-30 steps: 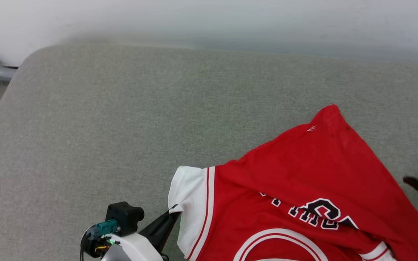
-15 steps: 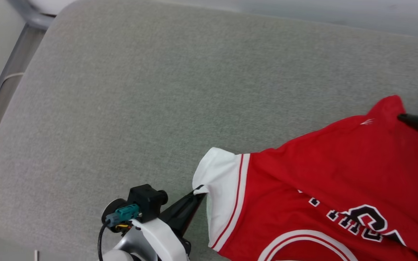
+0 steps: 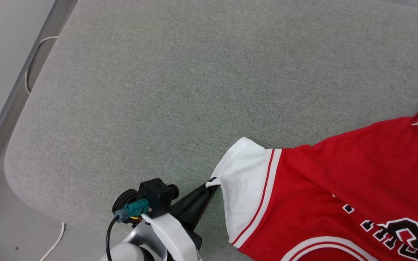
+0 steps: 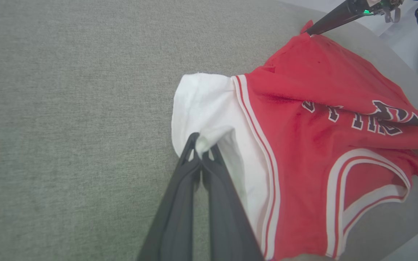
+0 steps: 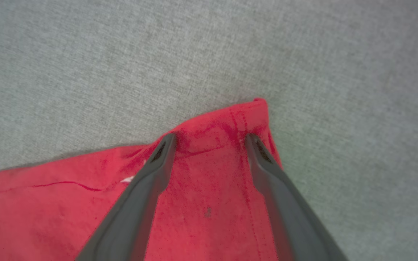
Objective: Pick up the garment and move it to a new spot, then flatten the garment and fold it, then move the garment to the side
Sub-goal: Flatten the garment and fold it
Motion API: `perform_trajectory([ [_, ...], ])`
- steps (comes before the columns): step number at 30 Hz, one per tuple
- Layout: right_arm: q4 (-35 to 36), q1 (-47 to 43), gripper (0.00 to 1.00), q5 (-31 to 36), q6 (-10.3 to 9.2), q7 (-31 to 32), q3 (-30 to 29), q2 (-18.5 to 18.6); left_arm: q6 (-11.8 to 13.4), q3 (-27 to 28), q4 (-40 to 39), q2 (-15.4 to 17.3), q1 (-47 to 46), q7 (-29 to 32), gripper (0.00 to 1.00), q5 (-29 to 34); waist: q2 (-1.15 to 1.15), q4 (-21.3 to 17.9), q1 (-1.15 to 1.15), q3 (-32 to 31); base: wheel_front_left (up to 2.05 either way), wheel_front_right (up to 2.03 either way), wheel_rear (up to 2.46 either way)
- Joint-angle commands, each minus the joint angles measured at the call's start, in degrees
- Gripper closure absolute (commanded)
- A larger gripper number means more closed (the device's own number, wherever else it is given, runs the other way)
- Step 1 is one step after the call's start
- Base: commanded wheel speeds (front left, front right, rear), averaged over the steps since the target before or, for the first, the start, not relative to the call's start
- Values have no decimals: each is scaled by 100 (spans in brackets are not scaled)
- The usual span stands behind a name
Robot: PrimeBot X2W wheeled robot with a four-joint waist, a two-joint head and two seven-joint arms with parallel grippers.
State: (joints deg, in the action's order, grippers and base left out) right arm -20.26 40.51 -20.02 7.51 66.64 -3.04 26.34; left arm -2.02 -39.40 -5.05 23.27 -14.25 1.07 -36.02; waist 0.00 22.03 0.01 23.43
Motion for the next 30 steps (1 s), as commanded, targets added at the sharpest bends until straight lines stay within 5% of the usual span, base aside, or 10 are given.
perform_trajectory([
  [1,-85,17,0,21,-4,-25,28,7,-15,-5,8,-25,-77,-33,100,9,0,38,-1,46,0,0,0],
  [8,-326,-326,0,-36,-4,125,540,114,-22,-17,63,-61,-139,-74,100,3,0,131,-1,153,0,0,0],
  [9,-358,-411,6,-75,-3,174,647,119,-19,-16,73,-59,-139,-78,100,-1,0,135,-1,152,0,0,0],
  [10,-369,-472,79,-107,-3,190,737,133,-17,-16,81,-55,-141,-73,100,-5,0,135,-1,149,0,0,0],
  [11,-374,-516,100,-138,-2,166,799,147,-16,-14,91,-51,-146,-73,100,-12,0,134,-1,141,0,0,0],
  [20,-279,-319,100,-407,-3,-510,1037,234,88,77,175,18,-155,-92,100,-59,0,-53,-1,-153,0,0,0],
  [30,-417,-134,100,-837,-4,-2198,1164,335,341,471,149,338,-111,-171,100,-124,0,-494,-1,-927,0,0,0],
])
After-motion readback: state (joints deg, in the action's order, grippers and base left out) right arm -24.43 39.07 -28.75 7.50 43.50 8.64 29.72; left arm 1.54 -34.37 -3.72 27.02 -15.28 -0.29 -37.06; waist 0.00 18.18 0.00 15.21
